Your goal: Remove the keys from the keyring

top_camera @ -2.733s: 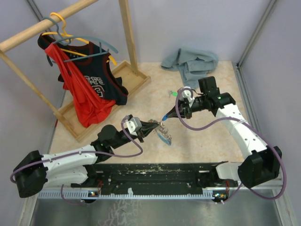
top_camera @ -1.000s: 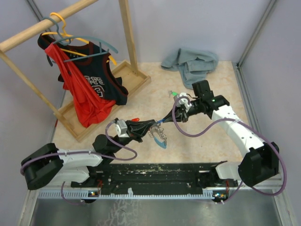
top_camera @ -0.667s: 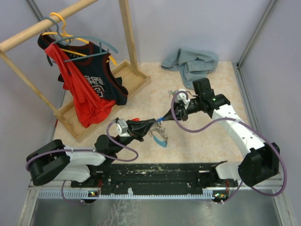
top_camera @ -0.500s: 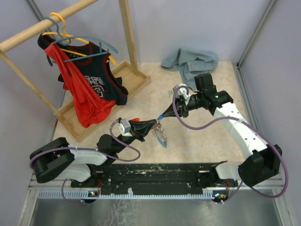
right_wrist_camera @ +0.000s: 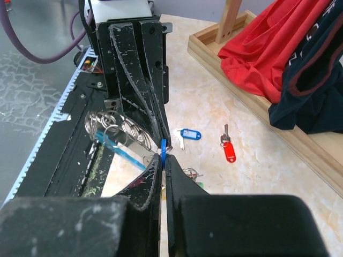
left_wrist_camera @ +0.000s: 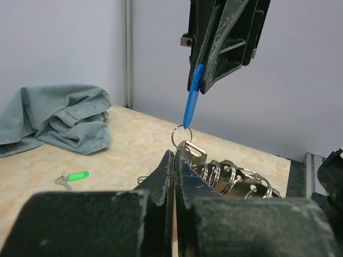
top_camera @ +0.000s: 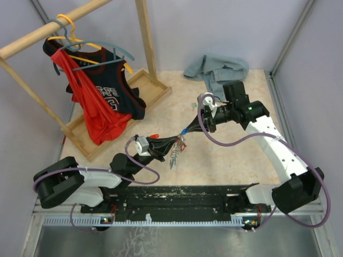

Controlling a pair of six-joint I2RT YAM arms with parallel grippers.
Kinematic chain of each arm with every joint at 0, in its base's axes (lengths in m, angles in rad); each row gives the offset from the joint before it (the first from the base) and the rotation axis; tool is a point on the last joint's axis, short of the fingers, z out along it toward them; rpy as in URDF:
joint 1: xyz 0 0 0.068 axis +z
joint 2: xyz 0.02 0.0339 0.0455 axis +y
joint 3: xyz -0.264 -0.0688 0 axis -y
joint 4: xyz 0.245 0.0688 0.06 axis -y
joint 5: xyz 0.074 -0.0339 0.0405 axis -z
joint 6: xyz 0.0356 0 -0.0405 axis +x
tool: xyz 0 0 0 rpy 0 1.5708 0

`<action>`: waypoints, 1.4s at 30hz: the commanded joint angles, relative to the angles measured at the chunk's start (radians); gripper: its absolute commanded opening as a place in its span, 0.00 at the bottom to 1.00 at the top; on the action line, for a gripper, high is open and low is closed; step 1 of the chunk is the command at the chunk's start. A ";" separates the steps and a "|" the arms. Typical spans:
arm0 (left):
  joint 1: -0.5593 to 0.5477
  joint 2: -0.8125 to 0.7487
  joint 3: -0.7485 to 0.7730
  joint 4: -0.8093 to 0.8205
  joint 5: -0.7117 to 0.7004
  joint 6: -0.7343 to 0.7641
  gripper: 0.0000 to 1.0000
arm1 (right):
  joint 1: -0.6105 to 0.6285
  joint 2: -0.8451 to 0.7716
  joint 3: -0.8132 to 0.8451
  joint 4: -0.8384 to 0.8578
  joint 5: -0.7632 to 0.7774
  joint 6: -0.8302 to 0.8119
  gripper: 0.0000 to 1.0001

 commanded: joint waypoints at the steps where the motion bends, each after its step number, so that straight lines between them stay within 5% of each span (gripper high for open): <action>1: 0.001 -0.016 -0.019 0.266 -0.024 0.020 0.00 | -0.002 -0.044 0.080 -0.015 -0.040 0.017 0.00; 18: 0.010 0.020 0.007 0.228 0.076 0.051 0.00 | 0.001 -0.046 0.087 -0.032 -0.049 0.015 0.00; 24: 0.024 -0.104 -0.023 0.139 0.077 0.109 0.21 | 0.001 -0.047 0.087 -0.068 -0.049 -0.026 0.00; 32: 0.098 -0.358 0.093 -0.404 0.229 0.191 0.29 | 0.001 -0.046 0.087 -0.093 -0.063 -0.060 0.00; 37: 0.164 -0.344 0.297 -0.796 0.413 0.191 0.43 | 0.002 -0.046 0.088 -0.117 -0.072 -0.090 0.00; 42: 0.222 -0.319 0.395 -1.010 0.536 0.181 0.58 | 0.002 -0.047 0.091 -0.148 -0.063 -0.132 0.00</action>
